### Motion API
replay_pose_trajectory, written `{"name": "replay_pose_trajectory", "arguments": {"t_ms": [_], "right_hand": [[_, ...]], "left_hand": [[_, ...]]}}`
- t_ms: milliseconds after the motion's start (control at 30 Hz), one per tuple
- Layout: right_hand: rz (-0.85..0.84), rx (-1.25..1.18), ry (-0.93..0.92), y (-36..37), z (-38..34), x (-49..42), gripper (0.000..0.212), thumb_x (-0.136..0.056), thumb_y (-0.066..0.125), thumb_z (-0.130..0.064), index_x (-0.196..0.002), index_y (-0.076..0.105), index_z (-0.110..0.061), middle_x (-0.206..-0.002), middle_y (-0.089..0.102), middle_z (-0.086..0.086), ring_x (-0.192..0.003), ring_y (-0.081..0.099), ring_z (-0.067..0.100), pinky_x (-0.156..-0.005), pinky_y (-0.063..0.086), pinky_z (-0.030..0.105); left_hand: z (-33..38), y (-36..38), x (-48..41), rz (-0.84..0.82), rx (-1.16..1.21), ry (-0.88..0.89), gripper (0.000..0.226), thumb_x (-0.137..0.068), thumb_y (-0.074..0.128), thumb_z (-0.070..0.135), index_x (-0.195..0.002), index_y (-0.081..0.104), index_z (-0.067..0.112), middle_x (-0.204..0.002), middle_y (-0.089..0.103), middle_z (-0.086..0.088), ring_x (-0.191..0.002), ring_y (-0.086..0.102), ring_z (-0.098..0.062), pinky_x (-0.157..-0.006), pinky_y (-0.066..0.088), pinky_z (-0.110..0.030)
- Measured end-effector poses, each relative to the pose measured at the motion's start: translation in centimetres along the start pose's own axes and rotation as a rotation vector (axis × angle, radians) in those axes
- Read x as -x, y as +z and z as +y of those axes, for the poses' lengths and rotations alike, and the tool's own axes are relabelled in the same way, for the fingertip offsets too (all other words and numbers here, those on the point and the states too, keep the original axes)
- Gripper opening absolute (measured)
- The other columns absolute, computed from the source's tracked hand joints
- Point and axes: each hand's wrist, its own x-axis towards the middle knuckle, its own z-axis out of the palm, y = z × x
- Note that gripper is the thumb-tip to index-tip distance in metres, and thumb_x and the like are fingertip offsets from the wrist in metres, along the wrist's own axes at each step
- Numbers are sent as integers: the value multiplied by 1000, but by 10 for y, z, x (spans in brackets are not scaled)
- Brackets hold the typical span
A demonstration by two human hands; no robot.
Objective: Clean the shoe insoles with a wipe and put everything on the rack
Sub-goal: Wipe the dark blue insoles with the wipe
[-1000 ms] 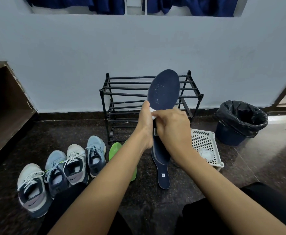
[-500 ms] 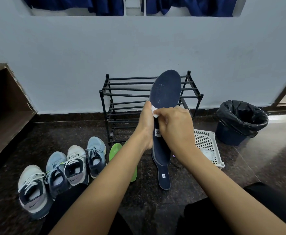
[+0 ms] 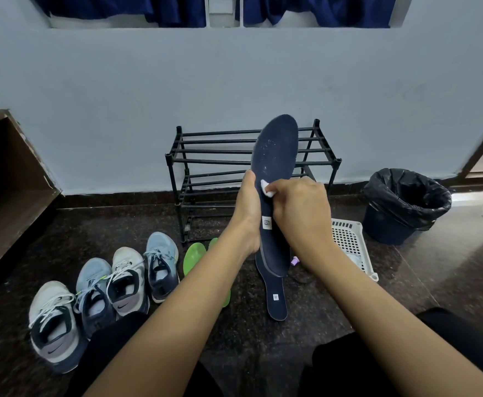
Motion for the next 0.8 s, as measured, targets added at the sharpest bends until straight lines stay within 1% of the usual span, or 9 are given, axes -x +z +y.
{"name": "replay_pose_trajectory", "arguments": {"t_ms": [133,200,267,400,500,567,667,733,800], "right_hand": [[-41,57,-83,3,-6,10,25,-60,53,-4,-65,72,-19,-53,60,1,-54,54,26,-56,39,30],[-60,69,-127,4,-10,14,22,-56,57,-3,-63,71,-19,-52,57,-1,-54,53,24,-56,30,27],[-64,86,-155,5,-10,17,21,-55,59,-3,-62,71,-20,-51,56,-2,-56,51,21,-58,26,26],[-42,113,-128,7,-4,12,23,-68,50,-9,-61,69,-19,-52,58,-1,-55,52,23,-57,36,29],[-26,118,-78,6,1,8,16,-70,59,-10,-63,70,-20,-54,60,0,-56,52,25,-59,39,31],[-43,114,-84,6,-1,9,16,-64,61,-4,-61,69,-18,-54,60,0,-58,52,25,-59,40,32],[-86,122,-123,7,-8,15,17,-57,56,-2,-56,66,-15,-52,60,1,-59,53,24,-57,42,32],[-113,124,-146,9,-9,17,18,-54,59,0,-56,65,-16,-52,60,0,-60,53,24,-57,42,31],[-98,109,-148,10,-5,17,19,-54,60,0,-58,66,-17,-53,61,0,-59,53,24,-57,43,31]], "left_hand": [[6,-6,-2,8,47,41,40,-95,32,42,-73,55,17,-69,56,0,-56,52,-15,-51,40,-22],[11,-12,-4,31,81,55,41,-94,30,42,-75,55,15,-68,58,-2,-54,53,-16,-49,40,-21],[13,-16,-5,30,87,64,47,-96,28,43,-74,57,13,-65,61,-3,-52,55,-16,-50,41,-21],[7,-11,-4,20,58,63,51,-99,28,47,-80,63,15,-74,65,-2,-62,59,-17,-60,45,-26],[3,-7,0,6,45,43,57,-100,25,51,-86,68,15,-77,70,-3,-67,64,-18,-66,48,-28],[4,-6,2,7,47,36,55,-99,26,52,-86,66,16,-77,67,-2,-67,61,-18,-64,46,-27],[5,-7,2,34,36,63,50,-98,28,50,-83,63,17,-73,65,2,-59,59,-13,-55,45,-21],[5,-8,2,45,19,81,52,-99,28,49,-83,65,17,-71,67,3,-55,61,-11,-53,46,-19],[4,-8,2,38,20,74,52,-99,27,50,-83,65,16,-71,66,2,-57,60,-12,-54,46,-20]]}}
